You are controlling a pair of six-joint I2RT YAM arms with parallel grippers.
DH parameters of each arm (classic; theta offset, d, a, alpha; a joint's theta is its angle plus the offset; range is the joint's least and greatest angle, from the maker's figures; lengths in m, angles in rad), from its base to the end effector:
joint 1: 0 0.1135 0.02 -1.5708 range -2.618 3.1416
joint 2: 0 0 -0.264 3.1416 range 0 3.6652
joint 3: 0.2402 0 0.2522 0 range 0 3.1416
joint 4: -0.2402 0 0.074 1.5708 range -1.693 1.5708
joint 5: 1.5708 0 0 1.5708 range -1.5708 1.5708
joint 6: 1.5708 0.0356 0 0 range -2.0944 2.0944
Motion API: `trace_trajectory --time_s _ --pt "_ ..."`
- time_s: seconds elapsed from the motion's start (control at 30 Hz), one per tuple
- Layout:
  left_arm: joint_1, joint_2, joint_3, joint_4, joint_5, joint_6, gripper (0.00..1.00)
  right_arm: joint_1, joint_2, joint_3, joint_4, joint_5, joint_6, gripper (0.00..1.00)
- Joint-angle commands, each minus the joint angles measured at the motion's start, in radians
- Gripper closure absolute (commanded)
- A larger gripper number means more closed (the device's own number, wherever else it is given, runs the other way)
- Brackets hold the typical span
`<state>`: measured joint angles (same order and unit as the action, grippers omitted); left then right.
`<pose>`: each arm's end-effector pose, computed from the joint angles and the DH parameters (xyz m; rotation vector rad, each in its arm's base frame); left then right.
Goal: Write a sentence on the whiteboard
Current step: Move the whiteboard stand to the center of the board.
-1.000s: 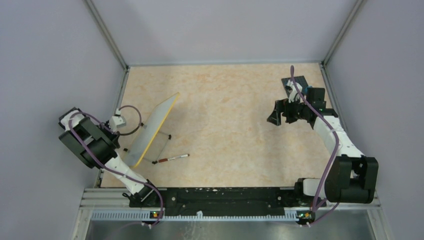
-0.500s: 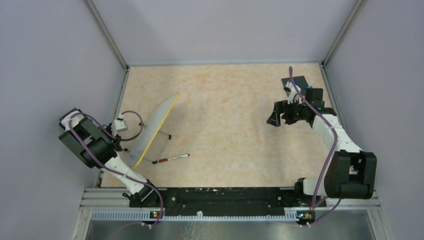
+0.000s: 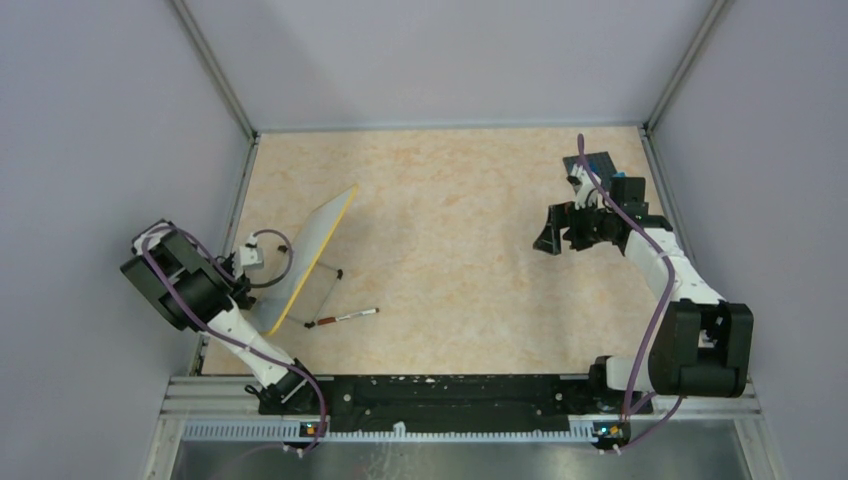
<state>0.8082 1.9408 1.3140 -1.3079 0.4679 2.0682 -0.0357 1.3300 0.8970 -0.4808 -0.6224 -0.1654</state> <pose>0.2267 0.2141 0.1657 1.4787 2.2267 -0.5711 0.2680 0.0112 0.2401 -0.4096 2.3297 0.6720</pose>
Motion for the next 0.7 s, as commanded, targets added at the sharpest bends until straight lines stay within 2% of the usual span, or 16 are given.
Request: trace_trajectory --time_s 0.0,0.4,0.67 --pt "-0.024 0.014 -0.021 -0.003 0.018 0.351 0.46 0.001 0.005 0.035 0.011 -0.007 -0.022 0.02" --pt "-0.063 0.014 -0.053 0.003 0.052 0.335 0.85 0.001 0.006 0.036 0.006 0.001 -0.025 0.02" --pt "-0.106 0.023 -0.033 -0.029 0.146 0.239 0.98 0.002 0.01 0.04 0.004 -0.005 -0.025 0.02"
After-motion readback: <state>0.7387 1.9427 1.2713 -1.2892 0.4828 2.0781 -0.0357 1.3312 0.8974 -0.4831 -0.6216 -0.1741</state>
